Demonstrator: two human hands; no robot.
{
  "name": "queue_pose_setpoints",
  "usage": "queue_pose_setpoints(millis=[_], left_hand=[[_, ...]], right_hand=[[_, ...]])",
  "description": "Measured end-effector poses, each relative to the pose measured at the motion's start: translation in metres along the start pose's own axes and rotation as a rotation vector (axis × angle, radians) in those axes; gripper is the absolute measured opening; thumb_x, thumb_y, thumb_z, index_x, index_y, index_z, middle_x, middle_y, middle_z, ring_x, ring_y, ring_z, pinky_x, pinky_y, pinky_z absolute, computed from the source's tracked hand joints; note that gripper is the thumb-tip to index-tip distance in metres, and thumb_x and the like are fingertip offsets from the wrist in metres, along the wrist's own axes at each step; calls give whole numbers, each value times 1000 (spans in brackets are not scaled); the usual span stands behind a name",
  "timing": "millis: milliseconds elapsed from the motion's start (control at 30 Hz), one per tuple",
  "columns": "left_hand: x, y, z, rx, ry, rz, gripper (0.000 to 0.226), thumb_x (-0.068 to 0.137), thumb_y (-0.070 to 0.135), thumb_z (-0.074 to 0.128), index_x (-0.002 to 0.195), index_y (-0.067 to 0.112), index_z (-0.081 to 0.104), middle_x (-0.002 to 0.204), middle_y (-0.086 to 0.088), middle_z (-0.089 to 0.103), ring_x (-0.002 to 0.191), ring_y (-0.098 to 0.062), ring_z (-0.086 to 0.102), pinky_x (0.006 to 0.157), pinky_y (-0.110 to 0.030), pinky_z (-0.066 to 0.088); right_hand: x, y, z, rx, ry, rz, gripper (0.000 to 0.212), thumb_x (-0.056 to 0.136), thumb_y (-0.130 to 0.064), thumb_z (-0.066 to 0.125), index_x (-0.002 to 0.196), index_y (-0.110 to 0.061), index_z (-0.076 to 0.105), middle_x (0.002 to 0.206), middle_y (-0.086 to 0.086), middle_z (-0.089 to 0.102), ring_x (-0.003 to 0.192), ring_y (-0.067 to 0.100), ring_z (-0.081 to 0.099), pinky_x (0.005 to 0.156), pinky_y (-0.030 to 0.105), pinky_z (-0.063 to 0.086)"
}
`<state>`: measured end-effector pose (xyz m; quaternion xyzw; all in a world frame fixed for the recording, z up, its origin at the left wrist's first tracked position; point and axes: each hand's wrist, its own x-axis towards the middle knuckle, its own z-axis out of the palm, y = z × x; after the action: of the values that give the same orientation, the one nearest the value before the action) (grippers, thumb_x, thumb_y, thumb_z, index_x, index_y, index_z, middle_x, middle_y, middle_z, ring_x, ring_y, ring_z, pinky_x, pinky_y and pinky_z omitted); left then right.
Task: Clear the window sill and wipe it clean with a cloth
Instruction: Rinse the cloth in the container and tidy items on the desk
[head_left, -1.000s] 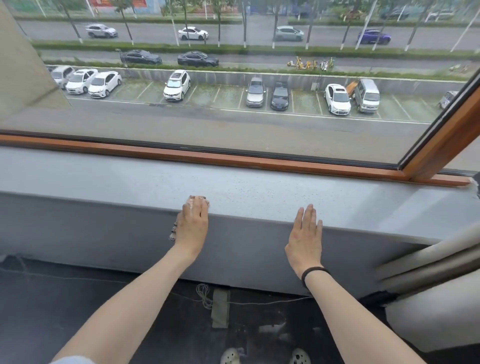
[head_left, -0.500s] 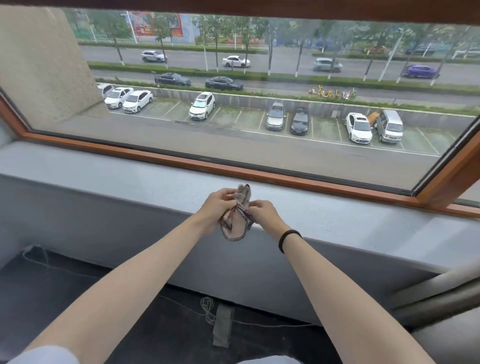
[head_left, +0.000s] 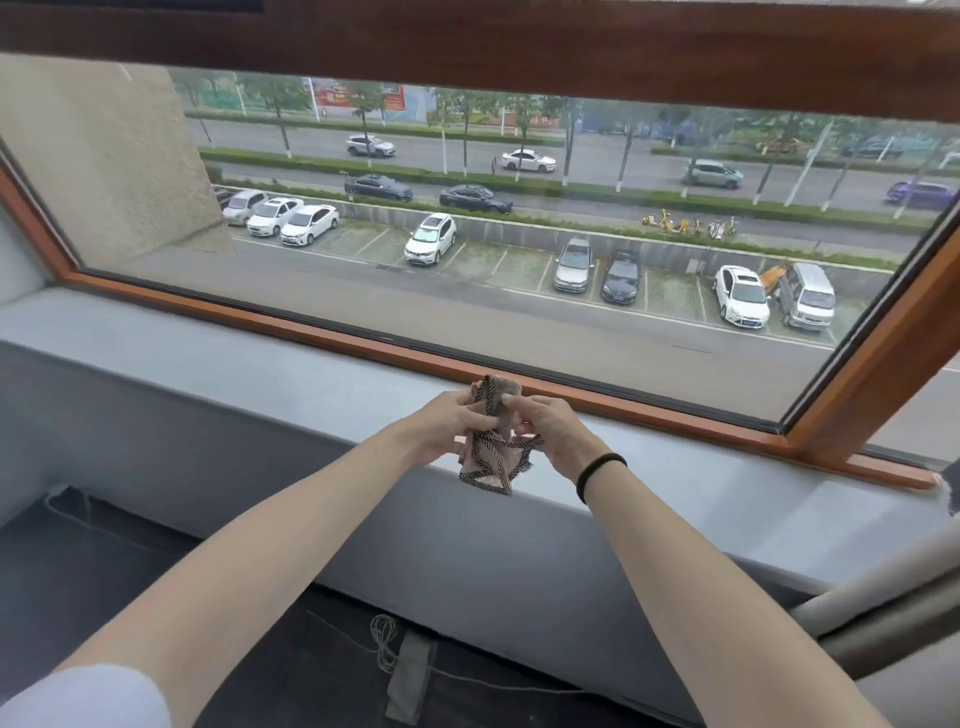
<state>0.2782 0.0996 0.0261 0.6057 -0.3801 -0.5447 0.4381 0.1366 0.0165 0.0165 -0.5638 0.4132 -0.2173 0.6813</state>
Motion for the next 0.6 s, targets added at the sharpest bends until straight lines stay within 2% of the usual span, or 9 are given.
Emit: queue_pose_setpoints(millis=[67,133,200,267,333,400,467,533,600], left_hand=[[-3,-4,5,15,35,-13,39,82,-11,51,108,16,64,100,-8,67,91,-22,64,78,-38,50],[-11,-8,6,13,97,-16,47,78,-19,46,111,11,62,102,-13,64,90,-24,63,80,-38,51],[-21,-13,8,-8,165,-15,51,76,-23,43,113,7,60,98,-15,62,84,-23,62,71,-31,54],[-40,-22,2,-25,269,-11,50,75,-23,43,114,4,60,92,-12,62,79,-18,61,63,-25,51],[-59,-30,-7,-46,385,-6,41,80,-16,50,111,6,62,92,-10,65,79,-15,63,63,-22,50],[-88,-40,-18,-99,501,-9,26,85,-3,58,108,9,64,91,-3,67,80,-11,63,63,-20,49],[-116,-50,-29,-185,567,-27,20,88,7,60,106,14,65,87,4,69,81,-9,65,61,-19,50],[-148,-65,-41,-262,637,-35,21,89,9,58,108,15,66,96,0,72,93,-16,67,73,-28,55],[-185,-83,-51,-308,751,-52,24,90,10,57,113,12,64,106,-7,70,103,-23,66,88,-39,52]], right_hand=[[-1,-1,-5,-9,-52,10,11,88,-22,64,80,-14,63,85,9,63,74,19,57,68,29,46],[-1,0,-4,-6,-115,31,13,93,-22,57,90,-11,62,86,6,66,77,20,62,67,31,50],[-1,3,5,-22,-132,26,20,94,-24,54,102,-6,59,87,6,66,75,20,64,61,30,52],[0,8,25,-54,-137,-5,20,94,-24,56,100,-5,54,89,8,64,74,20,64,55,29,52],[-2,13,51,-60,-153,-42,19,93,-24,58,93,-6,50,90,12,62,74,21,63,53,30,52],[-9,20,84,-73,-219,-44,20,91,-23,61,90,-7,50,88,13,60,73,21,61,58,30,52],[-20,27,115,-80,-316,-41,20,90,-23,62,85,-9,49,77,9,60,60,13,60,52,23,50],[-35,35,148,-121,-434,-27,25,90,-23,63,76,-11,47,70,5,58,49,8,58,44,20,46],[-54,43,182,-170,-568,-1,29,89,-24,64,70,-11,46,68,5,58,49,7,59,45,19,47]])
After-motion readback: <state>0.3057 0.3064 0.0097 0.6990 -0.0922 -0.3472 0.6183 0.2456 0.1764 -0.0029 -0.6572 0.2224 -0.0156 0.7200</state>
